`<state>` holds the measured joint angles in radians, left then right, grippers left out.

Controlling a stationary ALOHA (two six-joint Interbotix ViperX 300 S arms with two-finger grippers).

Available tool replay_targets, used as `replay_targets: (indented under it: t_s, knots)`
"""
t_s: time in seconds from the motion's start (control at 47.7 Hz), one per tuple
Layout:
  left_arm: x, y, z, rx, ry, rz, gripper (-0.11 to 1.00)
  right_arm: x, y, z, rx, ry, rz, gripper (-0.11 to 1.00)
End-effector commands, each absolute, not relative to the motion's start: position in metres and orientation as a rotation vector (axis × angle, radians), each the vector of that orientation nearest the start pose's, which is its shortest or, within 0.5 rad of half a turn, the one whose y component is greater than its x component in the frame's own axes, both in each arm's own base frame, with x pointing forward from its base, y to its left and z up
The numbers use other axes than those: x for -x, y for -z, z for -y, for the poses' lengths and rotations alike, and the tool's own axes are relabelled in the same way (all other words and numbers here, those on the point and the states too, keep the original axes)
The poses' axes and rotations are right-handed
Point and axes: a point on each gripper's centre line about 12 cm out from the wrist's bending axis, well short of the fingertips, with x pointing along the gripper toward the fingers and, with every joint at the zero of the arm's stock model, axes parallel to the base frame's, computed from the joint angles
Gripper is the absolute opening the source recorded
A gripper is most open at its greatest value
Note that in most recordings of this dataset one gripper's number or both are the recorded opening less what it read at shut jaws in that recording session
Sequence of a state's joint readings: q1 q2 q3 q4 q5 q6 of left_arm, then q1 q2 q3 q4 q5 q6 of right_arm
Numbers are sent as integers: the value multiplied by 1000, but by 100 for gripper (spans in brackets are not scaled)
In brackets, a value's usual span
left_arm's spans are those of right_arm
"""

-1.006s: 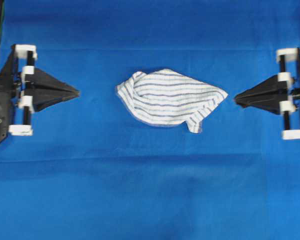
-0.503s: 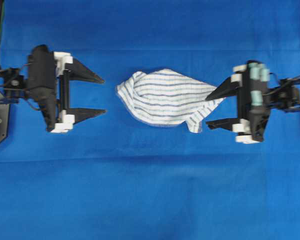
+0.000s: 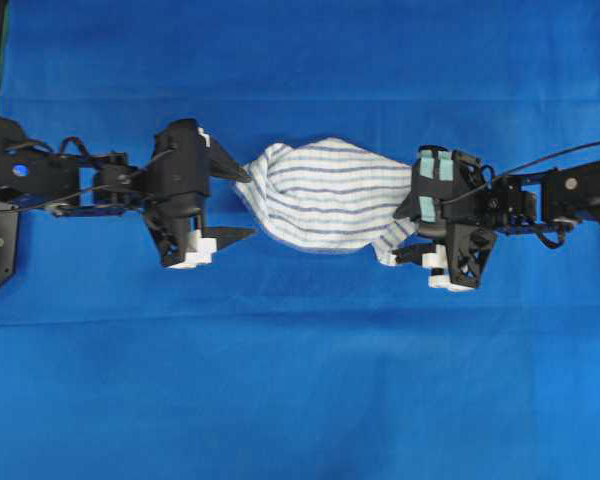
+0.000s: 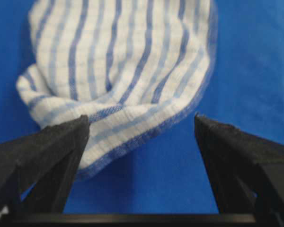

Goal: Lift the towel with both arms.
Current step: 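Move both grippers inward and grasp opposite ends of the striped towel, then lift the towel with both grippers, pulling ends apart outward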

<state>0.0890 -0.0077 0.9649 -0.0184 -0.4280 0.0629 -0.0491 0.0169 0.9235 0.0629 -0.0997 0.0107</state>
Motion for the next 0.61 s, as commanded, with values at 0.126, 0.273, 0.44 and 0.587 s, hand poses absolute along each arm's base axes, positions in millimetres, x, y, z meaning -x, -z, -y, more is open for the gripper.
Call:
replay_targets:
  t_s: [0.126,0.273,0.44,0.587]
  knots:
    - [-343,-114,-33,-23,-86,-542,90,-330,-95,20,-93,93,-817,65]
    - [-340,-104,-41,-16,-106,-584,90,-331,-94,20,-92,92,-817,64]
    - [-340,-101,-43,-20,-107,-641,78,-332,-95,19,-90,90,-817,55]
    - [-342,-102,-43,-29,-101,-675,31,-332,-95,20,-90,92,-815,13]
